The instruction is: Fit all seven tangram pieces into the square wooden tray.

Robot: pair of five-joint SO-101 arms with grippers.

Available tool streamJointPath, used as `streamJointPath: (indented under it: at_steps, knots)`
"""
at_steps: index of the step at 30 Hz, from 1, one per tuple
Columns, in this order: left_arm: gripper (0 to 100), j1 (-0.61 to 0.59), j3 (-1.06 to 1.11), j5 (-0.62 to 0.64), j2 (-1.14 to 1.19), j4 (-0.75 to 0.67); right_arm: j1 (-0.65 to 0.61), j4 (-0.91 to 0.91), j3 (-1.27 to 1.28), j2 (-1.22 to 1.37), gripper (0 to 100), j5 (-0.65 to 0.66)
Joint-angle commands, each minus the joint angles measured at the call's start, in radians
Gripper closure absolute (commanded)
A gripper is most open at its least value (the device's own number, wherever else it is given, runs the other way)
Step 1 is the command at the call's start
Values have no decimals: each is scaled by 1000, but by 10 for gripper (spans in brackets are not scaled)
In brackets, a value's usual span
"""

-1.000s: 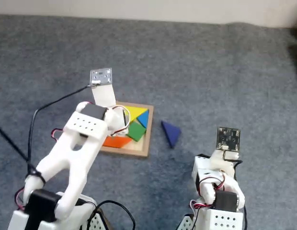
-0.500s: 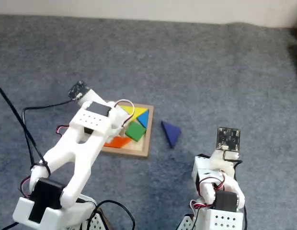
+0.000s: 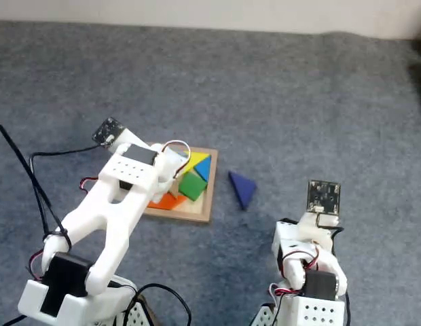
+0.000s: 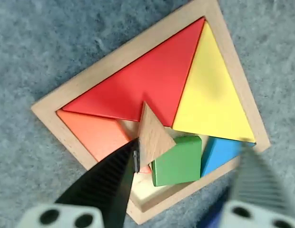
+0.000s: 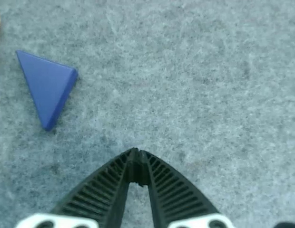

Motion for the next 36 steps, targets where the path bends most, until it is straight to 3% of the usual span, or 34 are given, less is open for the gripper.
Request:
streamJointPath:
  at_steps: [1, 10, 14, 16, 18, 21, 24, 27, 36]
  knots:
    - [587, 22, -44, 8, -10, -8, 12, -28, 148, -18, 989, 6]
    - [572, 15, -88, -2, -10, -14, 12, -28, 150, -18, 989, 6]
    - [575, 21, -90, -166, -10, -17, 12, -28, 150, -18, 989, 6]
    - [588, 19, -93, -173, -10, -28, 12, -28, 150, -18, 989, 6]
    - [655, 13, -94, -212, -10, -31, 12, -28, 150, -18, 989, 6]
    - [838, 12, -96, -307, -12, -37, 12, -28, 150, -18, 989, 6]
    - [1000, 13, -119, -450, -12, -31, 12, -28, 150, -18, 989, 6]
    - [941, 13, -139, -628, -12, -29, 12, -28, 150, -18, 989, 6]
    - [938, 42, -127, -1278, -2, 15, 12, -28, 150, -18, 989, 6]
